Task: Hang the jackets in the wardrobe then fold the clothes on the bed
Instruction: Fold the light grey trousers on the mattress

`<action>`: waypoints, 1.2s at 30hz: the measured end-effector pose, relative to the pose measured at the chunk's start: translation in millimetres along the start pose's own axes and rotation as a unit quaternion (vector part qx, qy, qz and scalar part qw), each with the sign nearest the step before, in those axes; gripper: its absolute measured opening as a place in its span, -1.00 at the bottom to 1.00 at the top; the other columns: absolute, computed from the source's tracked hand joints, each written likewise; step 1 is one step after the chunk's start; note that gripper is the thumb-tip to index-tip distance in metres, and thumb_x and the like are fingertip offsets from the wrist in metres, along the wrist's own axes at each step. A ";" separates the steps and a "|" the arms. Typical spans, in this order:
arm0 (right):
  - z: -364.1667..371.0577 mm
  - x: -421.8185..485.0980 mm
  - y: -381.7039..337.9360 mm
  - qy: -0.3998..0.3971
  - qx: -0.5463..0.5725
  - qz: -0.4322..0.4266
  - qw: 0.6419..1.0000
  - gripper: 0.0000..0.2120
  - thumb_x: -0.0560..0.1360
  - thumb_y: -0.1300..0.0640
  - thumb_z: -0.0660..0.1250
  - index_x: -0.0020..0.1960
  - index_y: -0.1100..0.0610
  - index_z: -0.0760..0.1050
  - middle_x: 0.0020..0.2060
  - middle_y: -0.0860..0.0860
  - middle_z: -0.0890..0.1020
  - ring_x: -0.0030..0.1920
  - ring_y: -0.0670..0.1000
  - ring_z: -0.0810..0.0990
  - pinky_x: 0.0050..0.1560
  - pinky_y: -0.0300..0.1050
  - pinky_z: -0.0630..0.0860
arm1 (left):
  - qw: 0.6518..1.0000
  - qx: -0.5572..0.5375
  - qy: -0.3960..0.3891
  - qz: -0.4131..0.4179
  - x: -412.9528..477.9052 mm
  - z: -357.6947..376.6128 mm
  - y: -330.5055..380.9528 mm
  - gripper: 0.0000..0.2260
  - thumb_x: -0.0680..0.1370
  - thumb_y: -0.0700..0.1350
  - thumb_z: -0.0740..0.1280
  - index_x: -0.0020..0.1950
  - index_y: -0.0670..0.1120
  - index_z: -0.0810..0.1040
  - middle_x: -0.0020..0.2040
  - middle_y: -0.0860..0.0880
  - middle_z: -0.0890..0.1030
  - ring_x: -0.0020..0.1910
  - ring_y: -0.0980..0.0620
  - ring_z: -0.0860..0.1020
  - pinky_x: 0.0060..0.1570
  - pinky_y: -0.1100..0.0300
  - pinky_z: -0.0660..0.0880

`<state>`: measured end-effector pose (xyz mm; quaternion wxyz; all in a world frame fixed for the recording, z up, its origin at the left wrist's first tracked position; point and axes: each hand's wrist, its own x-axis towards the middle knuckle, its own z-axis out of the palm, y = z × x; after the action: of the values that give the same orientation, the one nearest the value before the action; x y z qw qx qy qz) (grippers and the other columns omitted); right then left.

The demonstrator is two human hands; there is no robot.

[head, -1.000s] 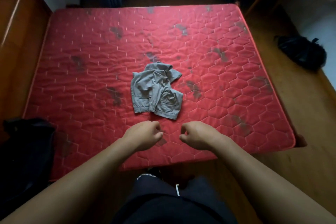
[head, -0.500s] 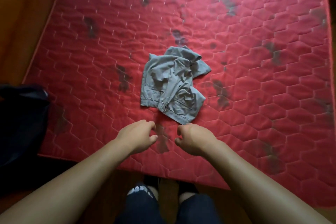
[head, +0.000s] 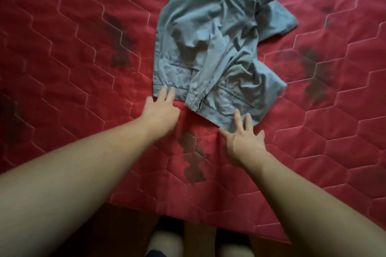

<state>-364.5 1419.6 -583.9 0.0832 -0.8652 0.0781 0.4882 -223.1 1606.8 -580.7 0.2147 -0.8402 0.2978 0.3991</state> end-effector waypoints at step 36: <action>-274.8 -335.6 86.1 0.390 -0.108 0.024 0.914 -0.57 0.44 0.10 0.41 0.24 0.03 0.33 0.02 0.07 0.35 -0.04 0.18 0.55 -0.32 -0.01 0.38 | 0.883 -0.151 0.440 0.065 -296.6 -265.1 -140.4 -0.76 0.47 -0.37 0.26 0.05 -0.08 0.43 -0.10 -0.12 0.44 -0.21 -0.24 0.53 -0.29 -0.16 0.53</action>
<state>-326.0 1293.3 -161.8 -0.0600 -0.9884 0.0719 0.1191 -134.3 1648.4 -170.4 -0.0946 -0.9304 0.3517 0.0415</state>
